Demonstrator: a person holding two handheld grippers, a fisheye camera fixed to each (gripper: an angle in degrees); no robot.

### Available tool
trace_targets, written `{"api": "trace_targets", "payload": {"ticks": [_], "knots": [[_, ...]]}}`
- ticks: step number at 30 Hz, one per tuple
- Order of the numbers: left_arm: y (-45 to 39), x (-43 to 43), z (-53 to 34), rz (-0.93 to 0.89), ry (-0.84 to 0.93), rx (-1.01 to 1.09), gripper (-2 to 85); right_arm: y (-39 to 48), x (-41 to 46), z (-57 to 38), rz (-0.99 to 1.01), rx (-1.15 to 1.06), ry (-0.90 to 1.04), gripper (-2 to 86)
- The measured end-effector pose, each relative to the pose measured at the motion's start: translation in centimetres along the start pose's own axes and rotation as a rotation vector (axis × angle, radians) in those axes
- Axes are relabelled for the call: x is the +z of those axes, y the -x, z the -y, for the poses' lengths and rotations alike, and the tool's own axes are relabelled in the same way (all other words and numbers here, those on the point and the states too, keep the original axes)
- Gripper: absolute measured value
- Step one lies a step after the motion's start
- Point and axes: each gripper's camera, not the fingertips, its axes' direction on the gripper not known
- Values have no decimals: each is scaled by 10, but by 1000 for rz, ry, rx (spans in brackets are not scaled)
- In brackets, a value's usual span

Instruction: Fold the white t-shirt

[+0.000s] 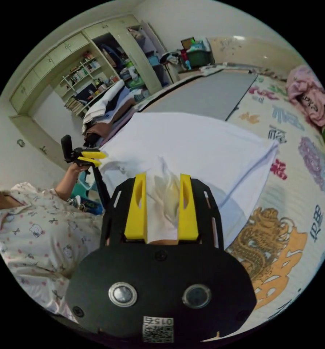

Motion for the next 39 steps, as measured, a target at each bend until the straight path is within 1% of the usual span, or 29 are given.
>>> {"api": "trace_targets", "payload": {"ticks": [3, 6, 10, 13, 15, 17, 19, 22, 23, 26, 27, 28, 29, 31, 33, 36, 37, 39], "knots": [[-2, 3, 5, 24, 6, 24, 84, 14, 15, -29, 39, -37, 56, 60], [0, 2, 9, 20, 18, 35, 80, 26, 27, -66, 60, -52, 100, 35], [5, -12, 9, 13, 4, 27, 76, 31, 33, -106, 40, -12, 78, 11], [11, -34, 12, 45, -63, 0, 75, 34, 30, -123, -33, 45, -75, 0], [15, -46, 18, 79, -106, -12, 75, 40, 31, -122, -114, 79, -246, -3], [21, -53, 29, 125, -147, -22, 74, 53, 44, -109, -171, 50, -325, -4], [34, -52, 44, 166, -175, -46, 73, 71, 71, -87, -232, -4, -326, -5], [51, -35, 65, 167, -139, -22, 71, 86, 139, -38, -325, -20, -199, -6], [55, -30, 69, 169, -124, -11, 71, 85, 170, -19, -365, -10, -120, -8], [77, -3, 86, 191, -21, 30, 70, 73, 245, 20, -471, 61, 91, -10], [85, 8, 92, 208, 42, 48, 69, 69, 268, 30, -504, 89, 153, -10], [88, 20, 97, 241, 123, 82, 66, 69, 272, 33, -510, 98, 152, -10], [88, 22, 99, 247, 122, 101, 65, 66, 281, 41, -505, 139, 183, -10], [95, 28, 106, 182, 124, 157, 44, 56, 292, 52, -468, 242, 218, -10], [112, 34, 114, 103, 136, 161, 25, 45, 310, 71, -444, 338, 303, -10], [148, 45, 134, -33, 201, 88, 13, 43, 339, 94, -490, 405, 415, -9], [156, 51, 144, -52, 243, 83, 10, 43, 344, 98, -501, 418, 431, -9], [155, 58, 159, -33, 309, 115, 8, 45, 360, 107, -536, 474, 457, -9]]}}
